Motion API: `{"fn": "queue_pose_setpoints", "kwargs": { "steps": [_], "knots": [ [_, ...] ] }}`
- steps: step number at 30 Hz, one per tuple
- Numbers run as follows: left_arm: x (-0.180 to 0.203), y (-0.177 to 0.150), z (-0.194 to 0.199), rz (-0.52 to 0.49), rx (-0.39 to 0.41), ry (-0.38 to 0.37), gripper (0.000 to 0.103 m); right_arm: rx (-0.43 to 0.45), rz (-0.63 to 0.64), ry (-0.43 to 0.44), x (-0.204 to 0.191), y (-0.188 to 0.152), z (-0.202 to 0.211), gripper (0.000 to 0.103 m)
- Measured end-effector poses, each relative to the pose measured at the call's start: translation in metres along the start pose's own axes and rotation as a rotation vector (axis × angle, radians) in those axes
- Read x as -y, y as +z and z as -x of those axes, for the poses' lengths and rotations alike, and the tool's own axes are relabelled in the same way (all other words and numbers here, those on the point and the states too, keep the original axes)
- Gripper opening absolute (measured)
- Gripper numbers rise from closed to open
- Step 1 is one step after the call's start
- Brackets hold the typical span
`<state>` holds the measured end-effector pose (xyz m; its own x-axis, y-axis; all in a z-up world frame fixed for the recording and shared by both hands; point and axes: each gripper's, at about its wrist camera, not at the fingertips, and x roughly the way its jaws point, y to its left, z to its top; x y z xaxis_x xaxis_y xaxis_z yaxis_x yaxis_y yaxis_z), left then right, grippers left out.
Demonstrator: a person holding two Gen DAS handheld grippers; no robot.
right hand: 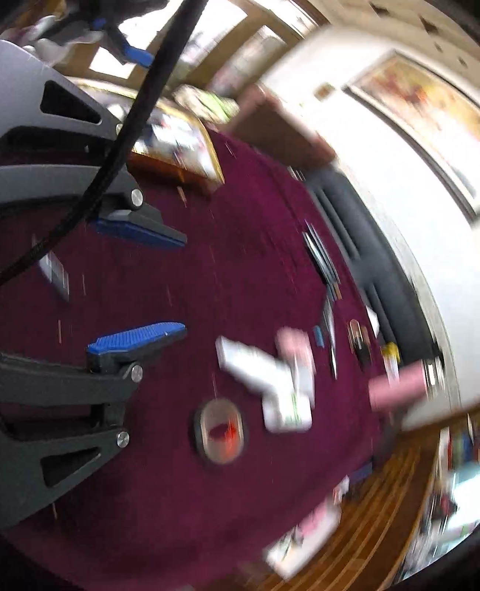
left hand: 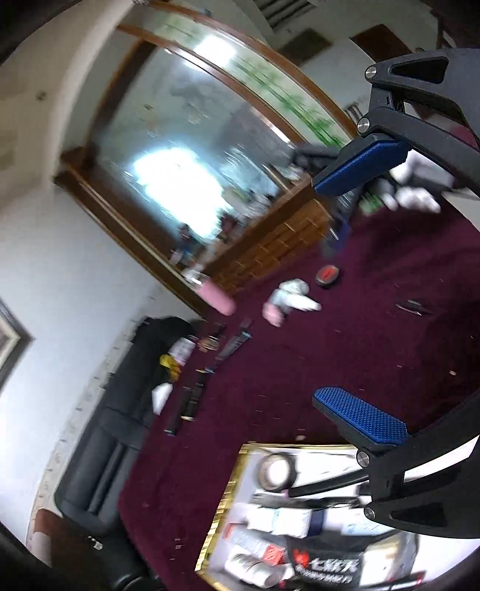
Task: Organize objects
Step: 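Move both open grippers back toward the black tape roll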
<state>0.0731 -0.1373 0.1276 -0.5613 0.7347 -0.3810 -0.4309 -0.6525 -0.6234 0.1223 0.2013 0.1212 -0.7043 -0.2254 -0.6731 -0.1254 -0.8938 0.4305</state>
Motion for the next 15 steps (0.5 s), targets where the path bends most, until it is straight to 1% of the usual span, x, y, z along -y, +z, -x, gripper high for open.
{"fn": "queue_pose_setpoints", "kwargs": {
  "steps": [2, 3, 4, 6, 9, 12, 14, 15],
  "knots": [
    [0.002, -0.010, -0.017, -0.021, -0.056, 0.066, 0.101, 0.013, -0.038, -0.053, 0.027, 0.012, 0.007, 0.042],
    [0.006, -0.023, -0.028, -0.046, -0.097, 0.109, 0.101, 0.014, -0.044, -0.070, 0.034, 0.016, 0.008, 0.043],
    [0.007, -0.032, -0.039, -0.063, -0.133, 0.132, 0.101, 0.012, -0.046, -0.083, 0.041, 0.022, 0.007, 0.043],
    [0.011, -0.050, -0.060, -0.077, -0.221, 0.160, 0.101, -0.005, -0.043, -0.082, 0.045, 0.032, 0.000, 0.043],
    [0.012, -0.070, -0.081, -0.079, -0.310, 0.185, 0.101, -0.055, -0.024, -0.056, 0.037, 0.041, -0.020, 0.043],
    [0.016, -0.080, -0.086, -0.097, -0.340, 0.186, 0.101, -0.134, -0.010, 0.005, 0.022, 0.044, -0.053, 0.043],
    [0.017, -0.081, -0.083, -0.097, -0.341, 0.184, 0.101, -0.165, -0.018, -0.006, 0.017, 0.048, -0.074, 0.043],
    [0.018, -0.081, -0.080, -0.098, -0.338, 0.183, 0.101, -0.175, -0.029, -0.030, 0.014, 0.053, -0.088, 0.043]
  ]
}}
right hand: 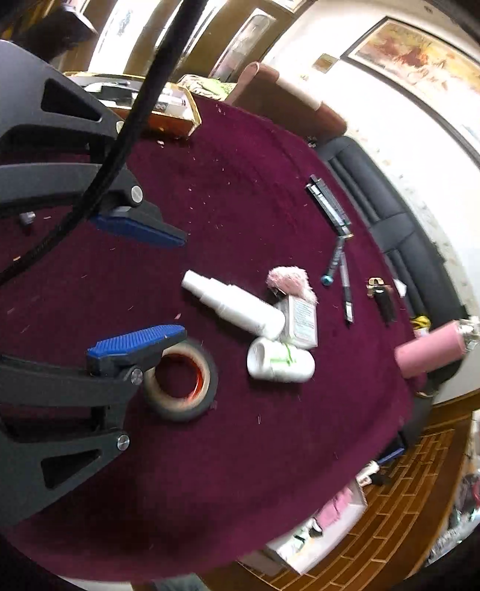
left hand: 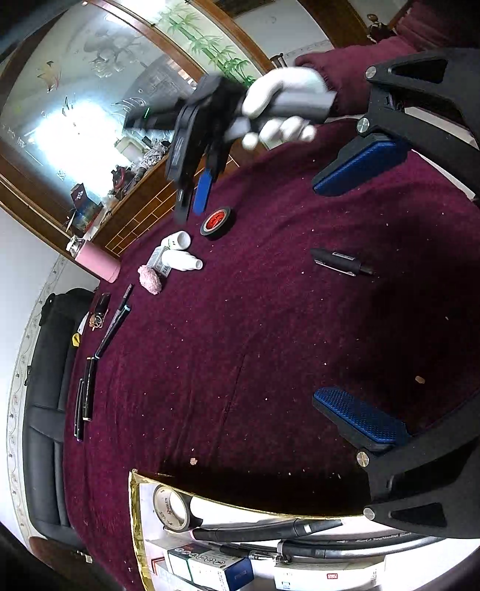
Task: Organize objects
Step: 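Move both open grippers back toward the black tape roll, then grasp the white spray bottle with the right gripper while the left gripper grasps a black pen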
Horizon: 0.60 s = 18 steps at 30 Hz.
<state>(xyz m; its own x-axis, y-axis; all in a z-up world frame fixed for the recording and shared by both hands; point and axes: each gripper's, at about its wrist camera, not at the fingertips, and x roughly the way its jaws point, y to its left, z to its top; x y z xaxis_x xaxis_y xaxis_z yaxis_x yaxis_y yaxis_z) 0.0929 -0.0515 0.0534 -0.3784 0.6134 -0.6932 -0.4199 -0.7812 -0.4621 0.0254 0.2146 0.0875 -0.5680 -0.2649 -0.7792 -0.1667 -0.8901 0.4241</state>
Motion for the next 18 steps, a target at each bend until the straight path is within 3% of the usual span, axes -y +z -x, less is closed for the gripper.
{"fn": "queue_pose_setpoints", "kwargs": {
  "steps": [8, 13, 18],
  "knots": [
    [-0.002, -0.004, 0.010, -0.073, 0.016, 0.087, 0.101, -0.005, -0.066, -0.154, 0.005, 0.031, -0.049, 0.042],
    [-0.006, -0.005, 0.002, -0.072, -0.011, 0.082, 0.101, -0.025, -0.039, -0.242, -0.005, 0.035, -0.063, 0.042],
    [-0.012, -0.007, 0.005, -0.056, -0.008, 0.092, 0.101, -0.023, -0.041, -0.269, -0.001, 0.033, -0.066, 0.042]
  ]
}}
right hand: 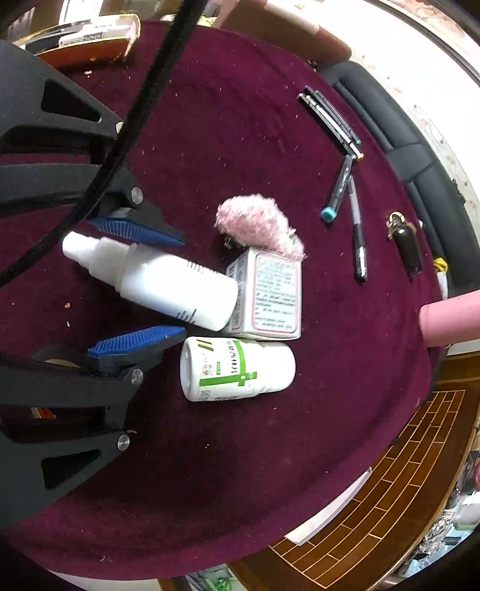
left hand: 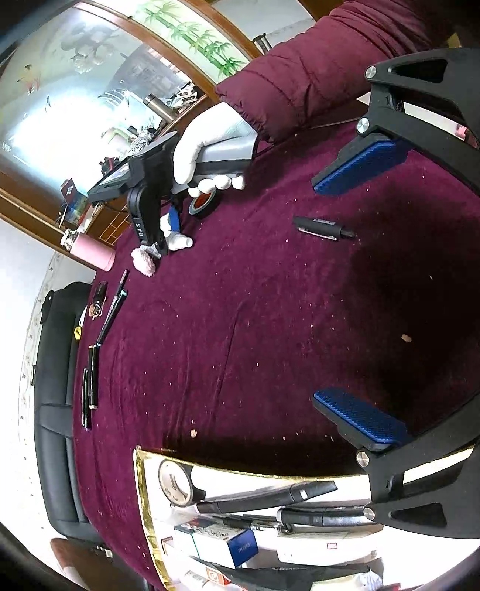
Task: Organize objects
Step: 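Grasp the white spray bottle with the right gripper while the left gripper grasps a black pen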
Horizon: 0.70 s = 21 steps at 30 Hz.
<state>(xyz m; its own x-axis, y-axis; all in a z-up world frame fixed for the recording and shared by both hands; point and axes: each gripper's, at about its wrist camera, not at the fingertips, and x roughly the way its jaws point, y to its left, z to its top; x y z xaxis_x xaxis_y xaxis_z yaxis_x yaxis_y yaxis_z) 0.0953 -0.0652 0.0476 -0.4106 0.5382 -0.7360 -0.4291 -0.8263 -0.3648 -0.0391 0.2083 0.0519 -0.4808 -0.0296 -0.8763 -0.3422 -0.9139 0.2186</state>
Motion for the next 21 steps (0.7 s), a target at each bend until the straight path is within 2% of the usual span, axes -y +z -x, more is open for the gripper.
{"fn": "queue_pose_setpoints", "kwargs": {
  "steps": [2, 4, 7, 11, 13, 15, 18, 20, 21],
  "knots": [
    [-0.002, -0.001, -0.001, 0.006, -0.004, 0.001, 0.101, 0.000, 0.024, -0.015, -0.002, 0.000, 0.000, 0.038],
    [-0.001, -0.002, -0.002, 0.010, -0.010, -0.002, 0.101, 0.003, 0.077, -0.041, -0.007, -0.001, 0.000, 0.027],
    [0.001, -0.003, -0.003, 0.007, -0.020, 0.000, 0.101, -0.006, 0.142, -0.019, -0.011, -0.011, 0.004, 0.027],
    [-0.001, -0.004, -0.007, 0.014, -0.045, 0.007, 0.101, -0.049, 0.179, 0.055, -0.006, -0.036, 0.018, 0.027],
    [0.005, -0.005, -0.010, -0.019, -0.056, 0.010, 0.101, -0.074, 0.188, 0.092, 0.003, -0.057, 0.031, 0.028],
    [0.017, -0.006, -0.017, -0.097, -0.068, 0.024, 0.100, -0.083, 0.196, 0.108, 0.011, -0.075, 0.040, 0.028],
    [0.038, -0.006, -0.031, -0.203, -0.098, 0.019, 0.091, -0.085, 0.201, 0.135, 0.025, -0.101, 0.056, 0.028],
    [0.051, -0.005, -0.042, -0.268, -0.120, 0.037, 0.073, -0.086, 0.199, 0.148, 0.031, -0.111, 0.063, 0.028],
    [0.059, -0.005, -0.052, -0.302, -0.141, 0.045, 0.070, -0.087, 0.198, 0.151, 0.033, -0.114, 0.065, 0.028]
  ]
}}
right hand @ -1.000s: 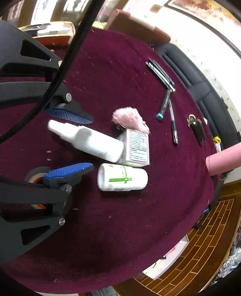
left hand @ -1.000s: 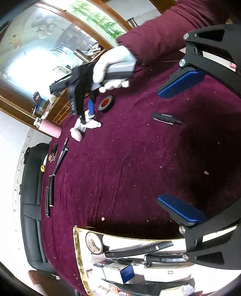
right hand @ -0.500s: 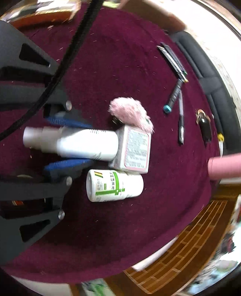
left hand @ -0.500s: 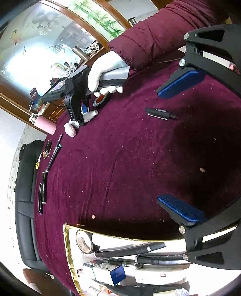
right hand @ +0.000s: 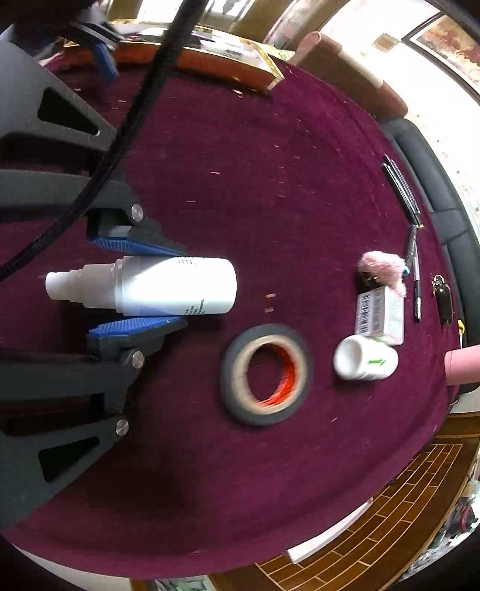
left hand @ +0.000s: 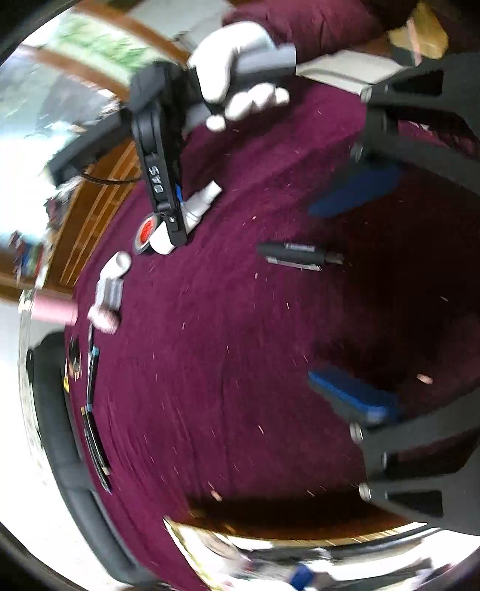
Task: Organize objects
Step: 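Grasp the white spray bottle with the right gripper while the left gripper grasps a black pen, then carry the spray bottle and pen into the tray and open both grippers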
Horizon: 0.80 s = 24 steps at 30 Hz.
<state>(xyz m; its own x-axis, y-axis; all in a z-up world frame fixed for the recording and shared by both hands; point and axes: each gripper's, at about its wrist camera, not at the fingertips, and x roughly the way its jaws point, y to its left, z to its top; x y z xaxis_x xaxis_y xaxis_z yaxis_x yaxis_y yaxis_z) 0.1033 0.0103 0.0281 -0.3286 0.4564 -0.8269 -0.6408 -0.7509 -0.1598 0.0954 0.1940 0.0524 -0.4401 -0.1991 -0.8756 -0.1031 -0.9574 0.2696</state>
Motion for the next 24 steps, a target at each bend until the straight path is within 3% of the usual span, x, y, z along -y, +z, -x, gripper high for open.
{"fn": "queue_pose_setpoints", "kwargs": {
  "steps": [2, 6, 9, 12, 14, 24],
  "knots": [
    [0.008, 0.004, -0.013, -0.027, -0.031, -0.001, 0.064, 0.005, 0.001, 0.006, 0.001, -0.007, 0.003, 0.028],
    [0.020, 0.012, -0.026, -0.064, -0.047, 0.006, 0.064, 0.018, 0.002, 0.008, 0.001, -0.011, 0.005, 0.028],
    [0.028, 0.014, -0.032, -0.100, -0.049, 0.054, 0.053, 0.029, 0.000, 0.003, 0.000, -0.012, 0.006, 0.028],
    [0.033, 0.013, -0.034, -0.129, -0.030, 0.107, 0.036, 0.046, 0.004, -0.010, -0.003, -0.015, 0.005, 0.028],
    [0.031, 0.014, -0.032, -0.109, -0.015, 0.082, 0.012, 0.054, 0.006, -0.016, -0.003, -0.016, 0.006, 0.028],
    [-0.005, -0.002, -0.004, 0.070, 0.066, 0.006, 0.012, 0.078, 0.031, 0.019, -0.015, -0.024, 0.013, 0.028]
  ]
}}
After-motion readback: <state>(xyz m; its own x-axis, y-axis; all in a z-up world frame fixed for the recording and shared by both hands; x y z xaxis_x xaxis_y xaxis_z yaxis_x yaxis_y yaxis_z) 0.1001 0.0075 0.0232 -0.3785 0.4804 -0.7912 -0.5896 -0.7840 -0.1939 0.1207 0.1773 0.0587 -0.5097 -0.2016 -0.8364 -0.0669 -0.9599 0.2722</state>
